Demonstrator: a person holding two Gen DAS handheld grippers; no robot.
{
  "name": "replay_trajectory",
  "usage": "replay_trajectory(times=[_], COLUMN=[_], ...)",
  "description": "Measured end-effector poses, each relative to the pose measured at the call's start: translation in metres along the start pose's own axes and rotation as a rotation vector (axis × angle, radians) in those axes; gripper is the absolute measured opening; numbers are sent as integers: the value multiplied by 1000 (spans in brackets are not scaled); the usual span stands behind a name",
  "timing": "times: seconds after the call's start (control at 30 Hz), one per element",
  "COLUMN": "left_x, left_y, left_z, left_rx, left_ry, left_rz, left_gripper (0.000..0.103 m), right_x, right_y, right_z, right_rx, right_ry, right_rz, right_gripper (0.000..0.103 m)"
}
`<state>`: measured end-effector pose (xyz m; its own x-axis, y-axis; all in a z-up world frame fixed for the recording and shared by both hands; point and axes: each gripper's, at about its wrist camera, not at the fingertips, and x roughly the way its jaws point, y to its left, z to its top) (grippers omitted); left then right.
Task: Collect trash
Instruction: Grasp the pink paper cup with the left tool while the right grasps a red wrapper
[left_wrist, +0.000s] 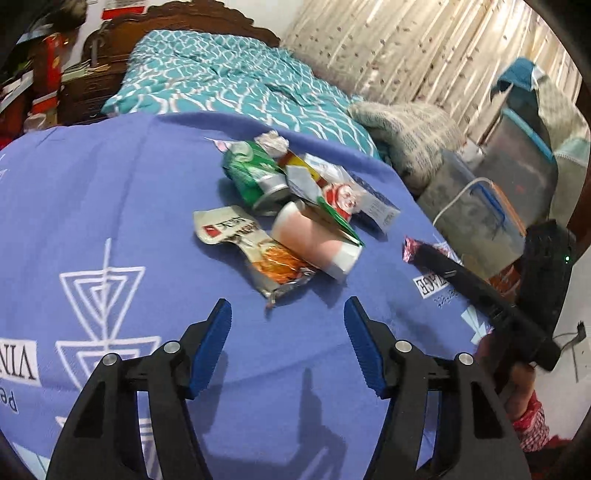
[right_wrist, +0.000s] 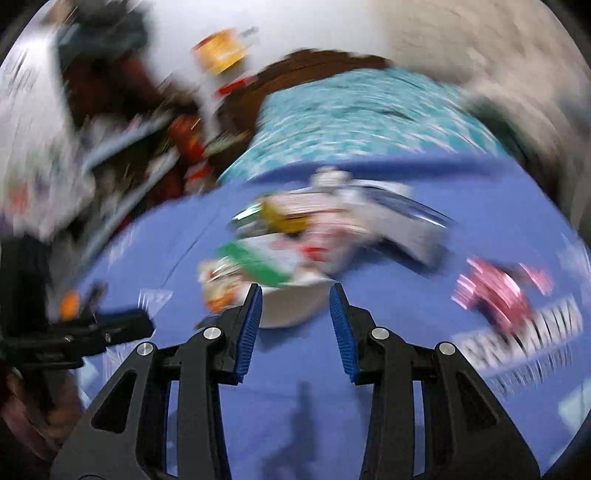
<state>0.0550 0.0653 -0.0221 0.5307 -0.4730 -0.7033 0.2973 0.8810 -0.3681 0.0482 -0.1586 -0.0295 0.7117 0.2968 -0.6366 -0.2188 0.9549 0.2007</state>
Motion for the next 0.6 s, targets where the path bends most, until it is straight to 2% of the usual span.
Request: replay_trajectory(times=[0.1,0.17,0.23,0.3,0.43,0.53,0.6], left_x=[-7,-10,-10,-6,15,44,65], left_y=[9,12,12,7,-7,-16,-20], left_z=[-2,-2,0,4,18,36,47], left_rx=[-14,-27,-29,-13,15,13,18], left_ry=[-12,-13,-10,0,40,80,108], left_rz=[3,-2,-12,-18,-59,-103,-86], left_gripper=[60,60,60,60,60,60,60], right_x=[34,50,62,52,17,11,1], right_y=[49,56,51,33,-5,-33,-42], right_z=[11,16,22,23,26,15,7], right_rx=[-164,-187,-188,-84,46,130,163], right_ry=[38,54,66,32,-47,2,7], right_rz=[-36,-64,-91,-65,-95,-59,-59], right_gripper=[40,38,14,7,6,6,6])
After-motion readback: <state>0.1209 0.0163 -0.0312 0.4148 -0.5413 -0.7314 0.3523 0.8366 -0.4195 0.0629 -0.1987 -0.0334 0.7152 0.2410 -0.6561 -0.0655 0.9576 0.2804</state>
